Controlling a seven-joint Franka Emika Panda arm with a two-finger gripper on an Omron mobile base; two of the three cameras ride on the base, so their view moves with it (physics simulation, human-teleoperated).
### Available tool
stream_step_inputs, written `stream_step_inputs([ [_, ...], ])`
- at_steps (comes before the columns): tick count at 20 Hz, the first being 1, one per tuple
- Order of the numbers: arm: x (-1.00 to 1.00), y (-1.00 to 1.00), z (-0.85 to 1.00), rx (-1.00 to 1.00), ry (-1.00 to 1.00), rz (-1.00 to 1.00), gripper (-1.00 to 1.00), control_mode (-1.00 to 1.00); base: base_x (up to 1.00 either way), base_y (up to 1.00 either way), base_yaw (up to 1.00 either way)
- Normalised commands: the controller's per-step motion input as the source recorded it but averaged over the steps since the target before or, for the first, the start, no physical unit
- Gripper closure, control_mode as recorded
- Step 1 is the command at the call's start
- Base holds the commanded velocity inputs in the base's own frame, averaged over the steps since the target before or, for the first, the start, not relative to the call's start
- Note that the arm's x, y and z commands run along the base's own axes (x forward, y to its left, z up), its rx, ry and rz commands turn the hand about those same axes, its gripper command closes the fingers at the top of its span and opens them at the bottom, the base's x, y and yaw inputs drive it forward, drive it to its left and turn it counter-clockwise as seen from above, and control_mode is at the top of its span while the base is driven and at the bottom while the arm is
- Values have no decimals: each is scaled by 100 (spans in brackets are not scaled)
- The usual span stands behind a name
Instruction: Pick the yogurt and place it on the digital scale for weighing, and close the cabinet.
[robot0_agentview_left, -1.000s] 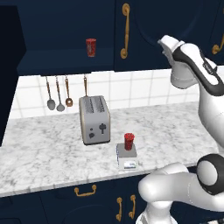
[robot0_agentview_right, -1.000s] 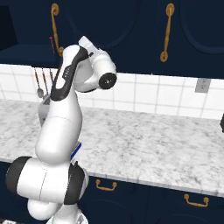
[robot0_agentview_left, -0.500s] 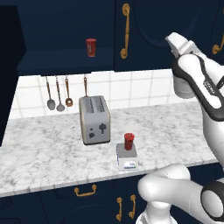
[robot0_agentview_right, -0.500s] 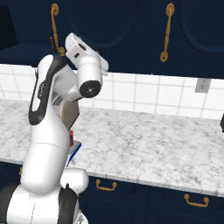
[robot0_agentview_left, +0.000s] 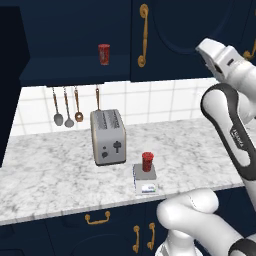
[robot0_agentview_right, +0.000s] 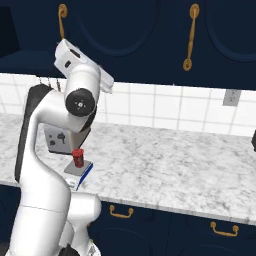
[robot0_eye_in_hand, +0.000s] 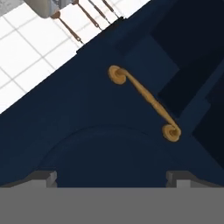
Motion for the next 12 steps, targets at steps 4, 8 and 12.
stream_step_inputs([
  [4, -57, 50, -34, 0, 0, 0, -100, -100, 0, 0, 0],
  [8, -9, 98, -42, 0, 0, 0, -100, -100, 0, 0, 0],
  [12, -1, 81, -29, 0, 0, 0, -100, -100, 0, 0, 0],
])
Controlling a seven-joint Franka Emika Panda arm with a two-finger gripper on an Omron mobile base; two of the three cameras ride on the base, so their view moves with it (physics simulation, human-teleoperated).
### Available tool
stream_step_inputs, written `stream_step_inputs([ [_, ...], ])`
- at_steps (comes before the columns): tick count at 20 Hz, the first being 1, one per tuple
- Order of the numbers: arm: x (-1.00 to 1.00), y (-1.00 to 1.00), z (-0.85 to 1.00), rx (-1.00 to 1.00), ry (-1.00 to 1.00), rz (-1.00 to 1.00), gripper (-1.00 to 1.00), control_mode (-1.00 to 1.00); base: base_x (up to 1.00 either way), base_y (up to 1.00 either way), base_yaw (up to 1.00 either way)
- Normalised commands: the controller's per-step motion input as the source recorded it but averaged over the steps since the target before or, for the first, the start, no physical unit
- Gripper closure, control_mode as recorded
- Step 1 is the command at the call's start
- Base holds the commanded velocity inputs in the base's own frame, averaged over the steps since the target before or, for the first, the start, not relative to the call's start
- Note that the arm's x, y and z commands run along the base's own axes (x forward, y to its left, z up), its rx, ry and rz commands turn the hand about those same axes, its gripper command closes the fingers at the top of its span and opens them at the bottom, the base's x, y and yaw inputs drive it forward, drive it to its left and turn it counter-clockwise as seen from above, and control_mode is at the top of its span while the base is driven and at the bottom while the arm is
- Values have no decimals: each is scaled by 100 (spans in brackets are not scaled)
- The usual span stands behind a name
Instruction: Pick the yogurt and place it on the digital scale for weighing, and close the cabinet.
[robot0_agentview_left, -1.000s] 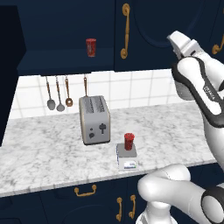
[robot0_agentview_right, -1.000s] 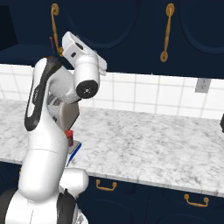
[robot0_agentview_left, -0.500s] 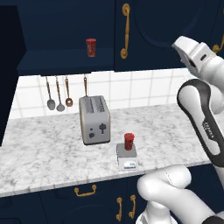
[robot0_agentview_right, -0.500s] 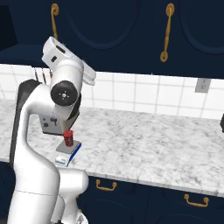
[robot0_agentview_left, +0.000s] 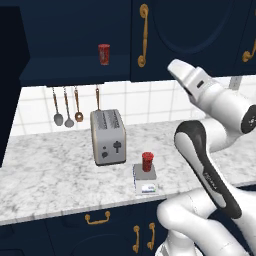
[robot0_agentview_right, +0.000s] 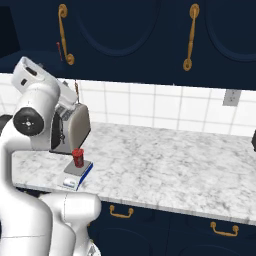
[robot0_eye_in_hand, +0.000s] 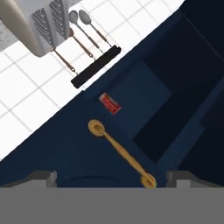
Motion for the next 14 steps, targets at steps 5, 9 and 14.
stream_step_inputs([
  [5, -8, 80, -20, 0, 0, 0, -100, -100, 0, 0, 0],
  [9, -47, 85, 0, 0, 6, 1, -100, -100, 0, 0, 0],
  [14, -73, 74, -5, 1, 5, 1, -100, -100, 0, 0, 0],
])
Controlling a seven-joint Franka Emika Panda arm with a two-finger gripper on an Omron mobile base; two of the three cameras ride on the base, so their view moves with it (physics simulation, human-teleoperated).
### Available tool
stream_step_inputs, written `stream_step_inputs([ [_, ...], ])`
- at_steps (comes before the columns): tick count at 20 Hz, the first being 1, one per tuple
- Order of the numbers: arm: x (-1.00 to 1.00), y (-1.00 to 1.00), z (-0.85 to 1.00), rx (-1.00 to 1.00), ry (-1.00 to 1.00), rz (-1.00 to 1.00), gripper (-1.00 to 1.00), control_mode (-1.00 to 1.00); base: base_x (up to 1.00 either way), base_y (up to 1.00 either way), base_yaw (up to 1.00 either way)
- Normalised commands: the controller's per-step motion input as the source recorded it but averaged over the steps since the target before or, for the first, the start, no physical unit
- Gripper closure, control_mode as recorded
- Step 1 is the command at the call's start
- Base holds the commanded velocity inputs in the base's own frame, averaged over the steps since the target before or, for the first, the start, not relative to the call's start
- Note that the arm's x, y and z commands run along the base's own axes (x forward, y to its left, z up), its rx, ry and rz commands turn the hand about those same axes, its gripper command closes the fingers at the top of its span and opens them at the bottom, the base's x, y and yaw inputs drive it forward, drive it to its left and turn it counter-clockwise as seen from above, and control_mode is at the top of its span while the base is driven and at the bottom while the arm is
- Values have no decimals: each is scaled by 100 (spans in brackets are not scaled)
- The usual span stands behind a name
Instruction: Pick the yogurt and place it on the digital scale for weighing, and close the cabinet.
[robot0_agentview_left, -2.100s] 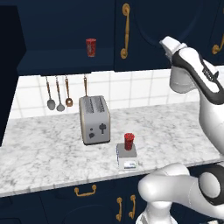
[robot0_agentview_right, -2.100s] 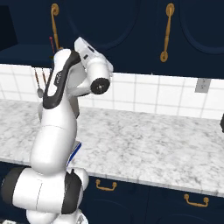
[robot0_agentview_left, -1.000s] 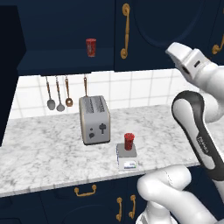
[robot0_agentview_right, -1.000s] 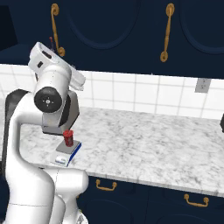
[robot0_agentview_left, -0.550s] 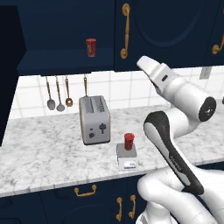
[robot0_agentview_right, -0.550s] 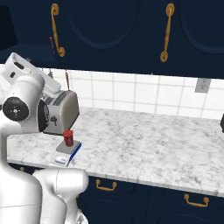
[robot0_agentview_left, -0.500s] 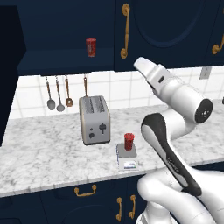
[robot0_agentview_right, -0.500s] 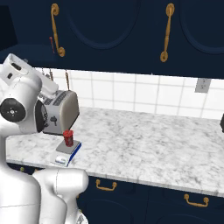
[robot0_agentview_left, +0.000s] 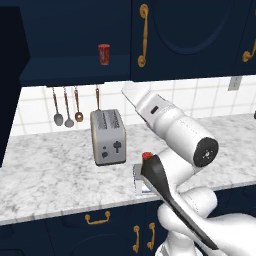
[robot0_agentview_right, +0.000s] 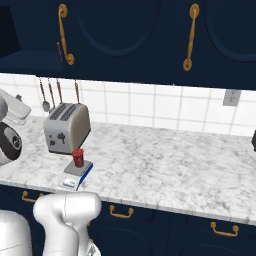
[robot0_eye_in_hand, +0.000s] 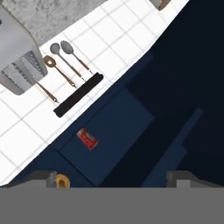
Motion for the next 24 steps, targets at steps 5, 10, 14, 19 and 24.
stream_step_inputs([
  [5, -98, 54, -5, 1, 1, 0, -100, -100, 0, 0, 0],
  [10, -89, 80, -1, 8, 19, 0, -100, -100, 0, 0, 0],
  [14, -93, 100, -9, 3, -7, 0, -100, -100, 0, 0, 0],
  [19, -62, 82, -18, 22, -5, -6, -100, -100, 0, 0, 0],
  [24, -44, 91, -23, 17, -10, -1, -100, -100, 0, 0, 0],
])
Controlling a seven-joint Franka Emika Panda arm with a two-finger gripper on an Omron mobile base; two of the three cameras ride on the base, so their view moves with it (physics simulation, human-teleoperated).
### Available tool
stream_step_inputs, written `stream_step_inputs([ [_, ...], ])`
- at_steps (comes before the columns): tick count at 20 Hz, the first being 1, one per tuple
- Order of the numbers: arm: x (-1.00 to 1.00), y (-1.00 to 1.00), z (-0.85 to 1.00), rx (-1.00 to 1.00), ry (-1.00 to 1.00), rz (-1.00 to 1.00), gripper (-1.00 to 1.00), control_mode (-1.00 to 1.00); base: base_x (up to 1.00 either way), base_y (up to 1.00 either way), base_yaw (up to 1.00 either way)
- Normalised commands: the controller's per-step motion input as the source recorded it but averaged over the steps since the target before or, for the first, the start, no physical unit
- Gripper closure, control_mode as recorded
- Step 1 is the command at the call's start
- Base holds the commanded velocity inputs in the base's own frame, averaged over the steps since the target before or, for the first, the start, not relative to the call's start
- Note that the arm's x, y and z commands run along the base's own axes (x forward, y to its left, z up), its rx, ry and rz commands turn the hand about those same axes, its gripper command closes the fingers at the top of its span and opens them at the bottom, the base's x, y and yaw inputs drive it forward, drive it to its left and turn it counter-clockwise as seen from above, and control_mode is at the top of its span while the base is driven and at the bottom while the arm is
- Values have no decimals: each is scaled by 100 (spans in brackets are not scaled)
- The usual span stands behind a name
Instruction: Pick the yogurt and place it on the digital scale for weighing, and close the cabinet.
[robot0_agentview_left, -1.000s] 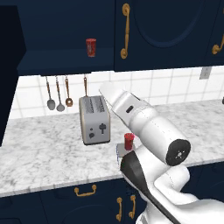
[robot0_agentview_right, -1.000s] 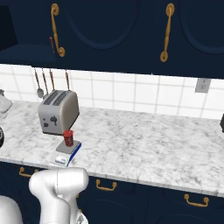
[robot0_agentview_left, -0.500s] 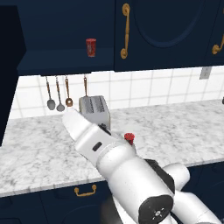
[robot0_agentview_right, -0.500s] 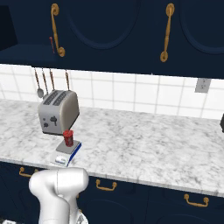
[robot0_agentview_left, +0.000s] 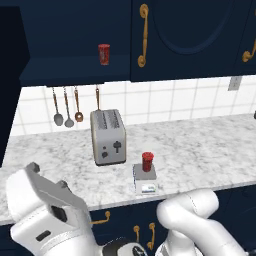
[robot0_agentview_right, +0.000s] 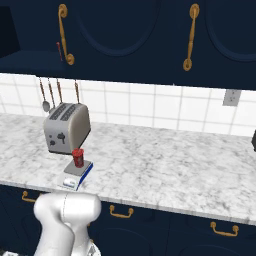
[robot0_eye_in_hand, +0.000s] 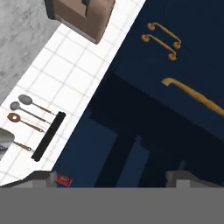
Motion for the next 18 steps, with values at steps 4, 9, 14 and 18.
stream_step_inputs([
  [4, -3, 99, -15, 14, -4, -3, -100, -100, 0, 0, 0],
  [9, 2, 91, -1, 4, 0, -1, -100, -100, 0, 0, 0],
  [14, 16, 83, 0, 0, 0, 0, -100, -100, 0, 0, 0],
  [18, 48, 59, 0, 10, -3, -1, -100, -100, 0, 0, 0],
])
